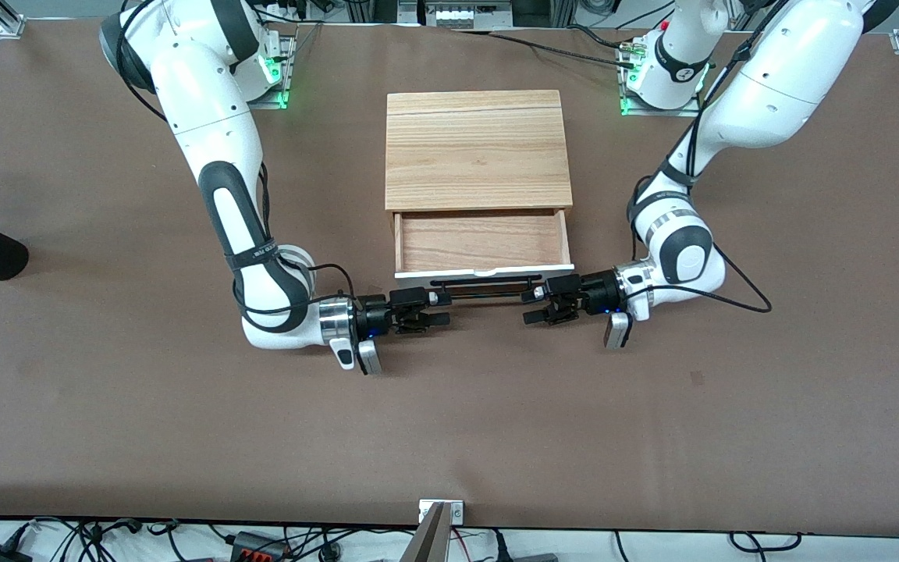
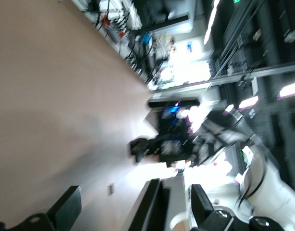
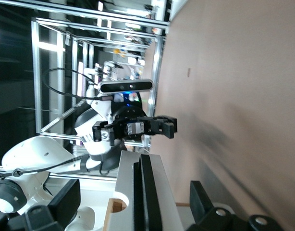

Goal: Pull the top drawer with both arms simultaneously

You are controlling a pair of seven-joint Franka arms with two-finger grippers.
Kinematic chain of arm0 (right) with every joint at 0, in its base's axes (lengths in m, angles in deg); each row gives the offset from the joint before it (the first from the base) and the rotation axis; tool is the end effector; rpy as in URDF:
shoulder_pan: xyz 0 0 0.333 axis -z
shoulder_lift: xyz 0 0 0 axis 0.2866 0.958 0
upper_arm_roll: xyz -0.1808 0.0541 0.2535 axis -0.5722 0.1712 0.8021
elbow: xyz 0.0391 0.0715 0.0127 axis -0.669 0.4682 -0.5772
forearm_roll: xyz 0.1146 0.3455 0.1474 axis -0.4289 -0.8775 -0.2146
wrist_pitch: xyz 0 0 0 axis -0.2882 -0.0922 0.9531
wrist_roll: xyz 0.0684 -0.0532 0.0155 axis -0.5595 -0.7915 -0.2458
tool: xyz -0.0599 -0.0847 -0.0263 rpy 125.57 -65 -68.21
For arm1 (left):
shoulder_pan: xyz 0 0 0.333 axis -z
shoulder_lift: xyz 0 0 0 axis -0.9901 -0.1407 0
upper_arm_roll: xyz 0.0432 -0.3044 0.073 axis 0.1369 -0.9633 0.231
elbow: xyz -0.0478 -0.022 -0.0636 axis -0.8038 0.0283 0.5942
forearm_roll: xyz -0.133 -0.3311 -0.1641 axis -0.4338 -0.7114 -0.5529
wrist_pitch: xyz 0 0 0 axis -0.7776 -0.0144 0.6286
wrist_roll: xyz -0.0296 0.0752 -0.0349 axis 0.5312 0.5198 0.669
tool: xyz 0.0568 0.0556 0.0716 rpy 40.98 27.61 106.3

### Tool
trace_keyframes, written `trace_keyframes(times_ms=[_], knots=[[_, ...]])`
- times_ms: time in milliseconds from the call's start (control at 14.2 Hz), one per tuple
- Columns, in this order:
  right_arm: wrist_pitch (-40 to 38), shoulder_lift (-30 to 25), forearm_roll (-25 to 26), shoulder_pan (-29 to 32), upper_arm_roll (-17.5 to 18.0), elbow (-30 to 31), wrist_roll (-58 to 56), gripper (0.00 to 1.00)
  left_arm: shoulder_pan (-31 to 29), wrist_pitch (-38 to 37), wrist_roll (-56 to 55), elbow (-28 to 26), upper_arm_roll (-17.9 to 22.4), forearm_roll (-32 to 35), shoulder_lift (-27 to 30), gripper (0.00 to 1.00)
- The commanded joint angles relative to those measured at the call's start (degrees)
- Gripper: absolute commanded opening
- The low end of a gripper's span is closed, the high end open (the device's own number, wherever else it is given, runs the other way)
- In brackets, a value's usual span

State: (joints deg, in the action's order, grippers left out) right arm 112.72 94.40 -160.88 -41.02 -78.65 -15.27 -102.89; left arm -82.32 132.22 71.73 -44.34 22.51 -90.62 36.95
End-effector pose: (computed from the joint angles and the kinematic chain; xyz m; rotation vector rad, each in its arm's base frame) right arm 0.6694 0.3592 0.1938 -1.6899 -0.2352 0.0267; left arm 0.6100 -0.2032 0.1809 1.7672 -0.0451 0.2530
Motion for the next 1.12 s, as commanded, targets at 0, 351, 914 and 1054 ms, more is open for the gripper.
trace_keyframes(times_ms=[0,351,914,1054], knots=[[-0.39,-1.39,8.59,0.63,-1.91,-5.01,9.32,1.00,-2.39,0.11,-8.24,3.81,1.33,14.59,1.72,1.00],[-3.81,-7.79,22.82,0.90,-6.65,-5.81,18.29,1.00,-10.12,-5.12,-21.34,6.63,1.51,49.04,10.15,1.00],[-21.64,-18.25,50.33,0.37,-14.57,-5.72,36.57,1.00,-11.89,-39.08,-46.13,30.46,3.09,83.10,21.74,1.00],[-24.46,-21.06,58.50,0.81,-14.75,-5.72,38.43,1.00,-11.63,-39.52,-52.01,30.72,3.01,90.19,24.57,1.00]])
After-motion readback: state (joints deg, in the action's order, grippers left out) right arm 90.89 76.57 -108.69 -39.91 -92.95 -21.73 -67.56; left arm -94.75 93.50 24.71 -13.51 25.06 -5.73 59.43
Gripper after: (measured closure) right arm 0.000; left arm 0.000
